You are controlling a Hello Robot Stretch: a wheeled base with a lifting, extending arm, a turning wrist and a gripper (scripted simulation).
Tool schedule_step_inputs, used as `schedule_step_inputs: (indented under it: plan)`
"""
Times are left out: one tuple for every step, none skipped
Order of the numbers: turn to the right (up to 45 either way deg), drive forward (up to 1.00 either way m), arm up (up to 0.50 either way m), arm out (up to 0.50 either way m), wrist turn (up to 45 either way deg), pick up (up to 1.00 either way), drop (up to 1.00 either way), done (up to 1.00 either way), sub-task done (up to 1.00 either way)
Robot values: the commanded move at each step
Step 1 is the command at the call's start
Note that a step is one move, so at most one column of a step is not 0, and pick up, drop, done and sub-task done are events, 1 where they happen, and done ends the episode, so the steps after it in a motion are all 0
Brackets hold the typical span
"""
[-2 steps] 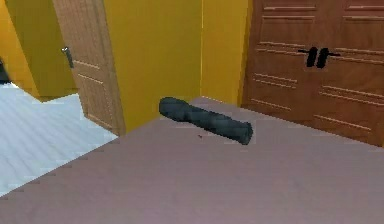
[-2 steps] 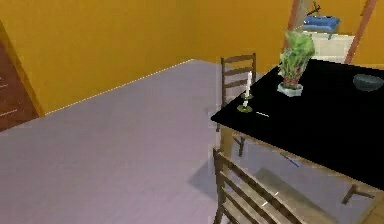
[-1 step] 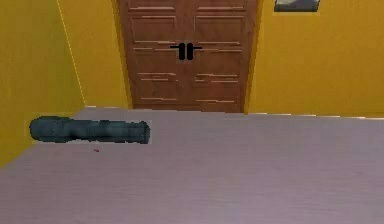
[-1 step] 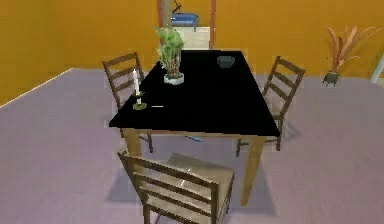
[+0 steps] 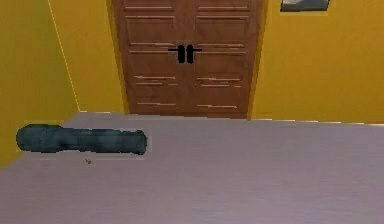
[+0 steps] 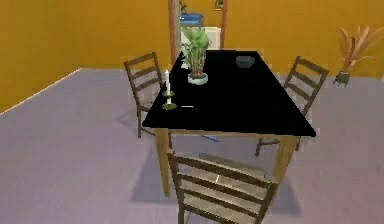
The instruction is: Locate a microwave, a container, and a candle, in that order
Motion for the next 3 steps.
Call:
schedule_step_inputs:
  plan:
    - [45.0,0.00,0.00,0.00,0.0,0.00,0.00,0.00,0.00]
    - [39.0,0.00,0.00,0.00,0.0,0.00,0.00,0.00,0.00]
    - [0.0,0.00,0.00,0.00,0.0,0.00,0.00,1.00,0.00]
